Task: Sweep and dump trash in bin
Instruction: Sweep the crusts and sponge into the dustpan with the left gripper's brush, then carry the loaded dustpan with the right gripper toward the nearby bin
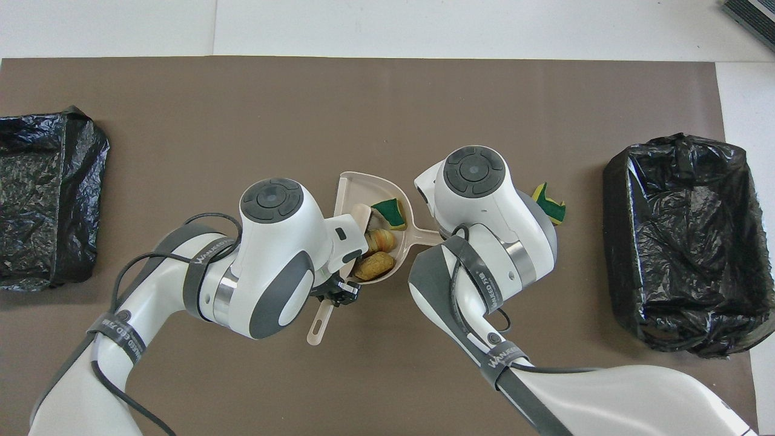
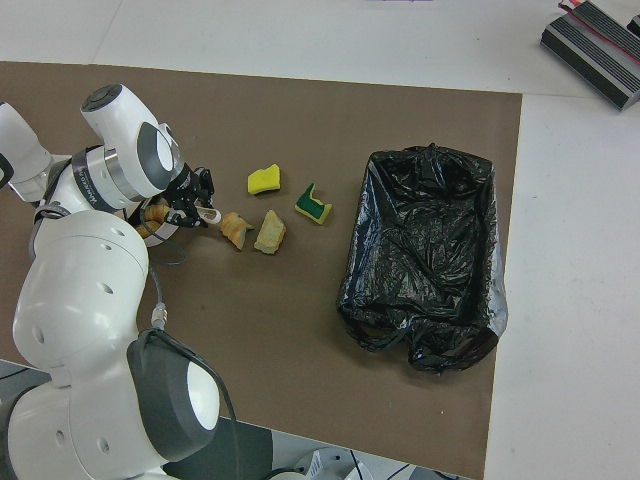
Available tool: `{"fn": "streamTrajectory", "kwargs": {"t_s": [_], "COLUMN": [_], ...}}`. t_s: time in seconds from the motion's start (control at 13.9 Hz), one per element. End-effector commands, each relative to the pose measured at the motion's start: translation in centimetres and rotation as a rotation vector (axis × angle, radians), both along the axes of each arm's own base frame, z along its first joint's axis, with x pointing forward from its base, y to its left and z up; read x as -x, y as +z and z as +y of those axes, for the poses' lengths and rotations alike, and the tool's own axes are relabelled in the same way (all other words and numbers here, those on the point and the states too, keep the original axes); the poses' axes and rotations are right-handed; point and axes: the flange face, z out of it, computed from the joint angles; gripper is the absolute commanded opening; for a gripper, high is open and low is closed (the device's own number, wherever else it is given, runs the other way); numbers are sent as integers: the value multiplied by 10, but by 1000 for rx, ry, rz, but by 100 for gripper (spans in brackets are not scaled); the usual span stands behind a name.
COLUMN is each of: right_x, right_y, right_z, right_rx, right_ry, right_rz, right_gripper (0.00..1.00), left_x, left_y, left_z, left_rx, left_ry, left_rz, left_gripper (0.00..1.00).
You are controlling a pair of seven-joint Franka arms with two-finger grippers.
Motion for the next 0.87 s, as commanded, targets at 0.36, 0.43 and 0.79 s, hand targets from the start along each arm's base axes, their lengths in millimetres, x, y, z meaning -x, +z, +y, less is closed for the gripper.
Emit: {"fn": "streamTrajectory", "kwargs": {"t_s": [0.36,0.43,0.79], "right_x": [-1,0,-23], "right_y": [25,43,134], "right_z": [-9,-15,-131], "right_rx": [-18,-21,-124], "right_ry": [-11,-16,-26], "right_rz": [-7,-20,-16], "right_gripper": [0,0,0], "left_x": [27,40,153], "left_y": [110,116,85], "left_z": [63,61,52], "left_rx": [-101,-115,-183], "left_ry": [180,188,224], "left_rz": [21,28,-8], "left_gripper": [0,0,0]}}
